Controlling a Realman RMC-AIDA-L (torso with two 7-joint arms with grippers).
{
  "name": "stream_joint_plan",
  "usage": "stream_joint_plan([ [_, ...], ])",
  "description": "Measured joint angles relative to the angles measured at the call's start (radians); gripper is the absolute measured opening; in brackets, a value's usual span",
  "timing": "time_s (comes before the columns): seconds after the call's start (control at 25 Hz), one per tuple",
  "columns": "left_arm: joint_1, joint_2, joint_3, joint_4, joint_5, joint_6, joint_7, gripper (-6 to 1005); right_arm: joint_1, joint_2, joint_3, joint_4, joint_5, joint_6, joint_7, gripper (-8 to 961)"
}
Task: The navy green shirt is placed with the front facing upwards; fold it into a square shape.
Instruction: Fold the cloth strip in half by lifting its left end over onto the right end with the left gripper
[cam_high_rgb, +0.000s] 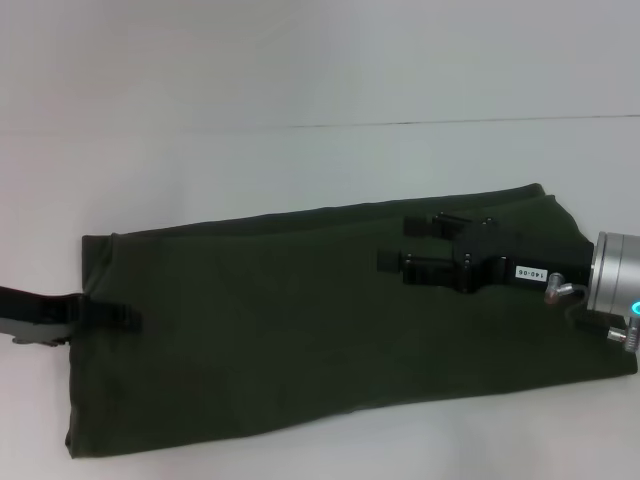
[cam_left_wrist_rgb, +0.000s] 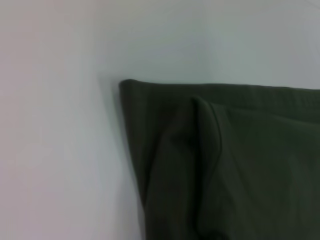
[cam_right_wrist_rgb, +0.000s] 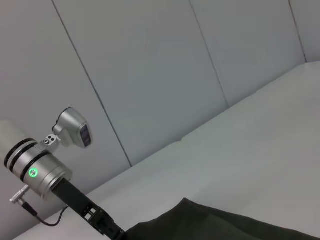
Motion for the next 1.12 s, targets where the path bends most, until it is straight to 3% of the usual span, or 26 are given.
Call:
stream_joint_plan([
  [0.8, -0.019, 0.002, 0.001, -0.024, -0.003, 0.000, -0.009, 780, 0.000, 0.000, 0.000, 0.002, 0.000, 0.008, 0.000, 892],
  [1.0, -0.019, 0.001, 0.004, -0.024, -0.003, -0.001, -0.007, 552, 0.000, 0.000, 0.000, 0.002, 0.000, 0.009, 0.001, 892],
  [1.12, -0.021, 0.000, 0.005, -0.024, -0.003, -0.002, -0.006, 487, 0.000, 0.000, 0.000, 0.002, 0.000, 0.009, 0.001, 891],
])
